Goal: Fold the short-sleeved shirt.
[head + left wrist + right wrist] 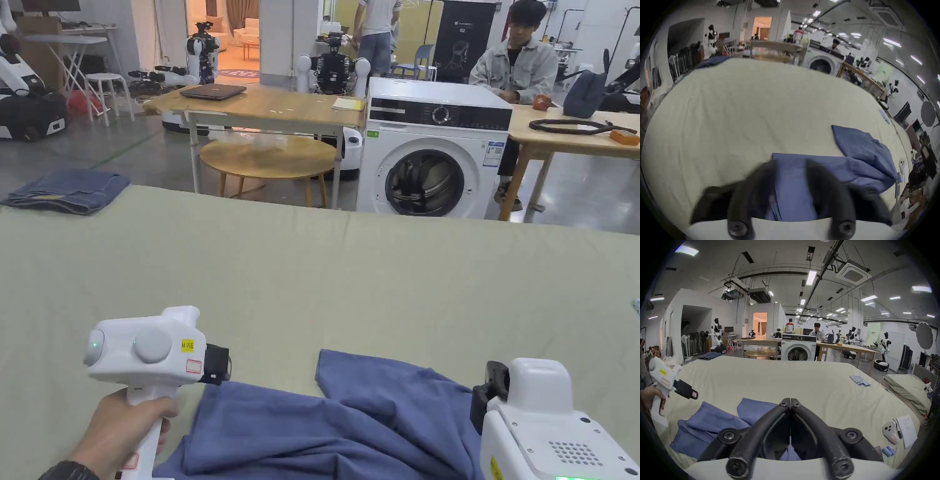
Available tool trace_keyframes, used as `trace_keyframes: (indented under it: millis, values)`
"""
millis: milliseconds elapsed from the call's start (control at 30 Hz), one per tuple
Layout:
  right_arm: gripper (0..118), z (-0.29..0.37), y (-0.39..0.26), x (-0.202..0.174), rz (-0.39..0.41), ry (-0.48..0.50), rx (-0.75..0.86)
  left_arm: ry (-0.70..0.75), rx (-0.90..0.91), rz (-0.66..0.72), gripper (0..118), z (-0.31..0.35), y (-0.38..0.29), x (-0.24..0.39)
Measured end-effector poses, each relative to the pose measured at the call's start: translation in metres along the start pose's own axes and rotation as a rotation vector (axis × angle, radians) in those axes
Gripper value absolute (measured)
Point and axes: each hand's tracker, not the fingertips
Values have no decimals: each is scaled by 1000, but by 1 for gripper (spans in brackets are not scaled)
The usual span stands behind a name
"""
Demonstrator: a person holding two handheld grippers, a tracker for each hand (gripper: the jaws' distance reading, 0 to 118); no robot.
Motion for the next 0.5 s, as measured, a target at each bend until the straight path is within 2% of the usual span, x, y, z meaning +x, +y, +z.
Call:
trace_keyframes:
  millis: [33,67,100,200,267,300,333,367,400,433,500]
  values:
    - [0,-1,-1,2,1,-6,-5,-6,-30,-1,61,-14,5,-2]
    - [0,-2,-3,5,2,-12,-9,5,-67,-2,78,-28,8,-3]
    - [0,-3,-5,7,3,-18,-14,7,-106,-5,91,-41,10,-4]
    - [0,-6,-10,16,2,-37,-38,91,-224,22,94,-72,1,4]
    - [0,-7,-13,23,0,-51,-54,130,-201,-34,91,-92,-2,3]
    - [0,-7,-15,26,0,-58,-61,173,-185,-67,85,-91,-1,14]
    - [0,-7,-17,29,-1,-65,-69,212,-176,-106,73,-90,-1,23]
    - [0,-8,-19,33,-3,-71,-78,218,-128,-156,50,-88,-3,32]
    - [0,-10,-20,36,-9,-73,-86,218,-103,-189,28,-58,-16,56]
    - [0,-11,-22,41,-17,-77,-93,195,-94,-205,2,-56,-19,62]
    - [0,-15,-23,49,-35,-88,-110,132,-85,-202,0,-52,-22,67]
